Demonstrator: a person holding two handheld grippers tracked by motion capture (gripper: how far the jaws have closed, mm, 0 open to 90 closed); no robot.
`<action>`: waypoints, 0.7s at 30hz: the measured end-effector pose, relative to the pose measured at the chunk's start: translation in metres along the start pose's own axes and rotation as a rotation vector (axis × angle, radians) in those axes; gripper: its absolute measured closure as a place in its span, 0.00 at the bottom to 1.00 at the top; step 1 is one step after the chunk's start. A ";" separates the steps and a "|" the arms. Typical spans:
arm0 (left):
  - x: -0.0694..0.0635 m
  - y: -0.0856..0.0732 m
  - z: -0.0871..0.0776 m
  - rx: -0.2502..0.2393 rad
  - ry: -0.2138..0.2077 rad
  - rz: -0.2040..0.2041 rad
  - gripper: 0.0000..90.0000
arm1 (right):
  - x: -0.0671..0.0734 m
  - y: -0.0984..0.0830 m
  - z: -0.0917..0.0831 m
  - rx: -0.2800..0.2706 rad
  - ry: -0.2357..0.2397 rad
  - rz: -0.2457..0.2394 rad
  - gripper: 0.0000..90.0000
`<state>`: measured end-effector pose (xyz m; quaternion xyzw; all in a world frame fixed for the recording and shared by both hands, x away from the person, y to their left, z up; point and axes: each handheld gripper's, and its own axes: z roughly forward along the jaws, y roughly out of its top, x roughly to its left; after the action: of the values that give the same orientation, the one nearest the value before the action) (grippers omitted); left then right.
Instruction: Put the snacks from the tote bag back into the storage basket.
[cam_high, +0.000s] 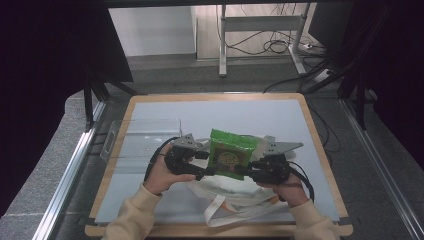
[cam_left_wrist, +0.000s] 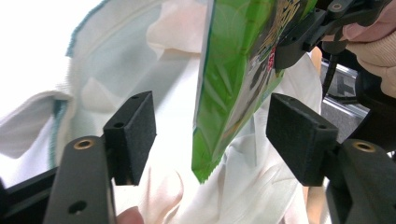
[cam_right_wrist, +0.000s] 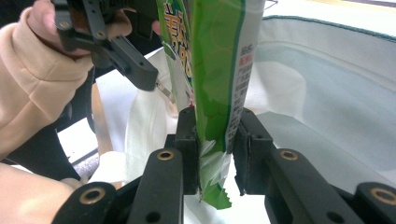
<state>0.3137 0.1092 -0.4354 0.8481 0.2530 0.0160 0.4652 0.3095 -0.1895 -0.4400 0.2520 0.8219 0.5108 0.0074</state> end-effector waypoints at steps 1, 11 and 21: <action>0.000 0.000 -0.002 -0.003 0.003 0.000 0.36 | 0.000 0.000 0.000 0.004 -0.005 -0.004 0.81; 0.003 -0.001 -0.017 -0.015 0.039 -0.005 0.33 | 0.002 0.001 0.002 0.060 -0.059 -0.040 0.81; 0.002 0.001 -0.027 -0.015 0.052 0.001 0.33 | 0.001 0.001 -0.001 0.084 -0.088 -0.054 0.81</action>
<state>0.3090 0.1311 -0.4202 0.8440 0.2643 0.0403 0.4649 0.3090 -0.1892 -0.4384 0.2520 0.8479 0.4640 0.0470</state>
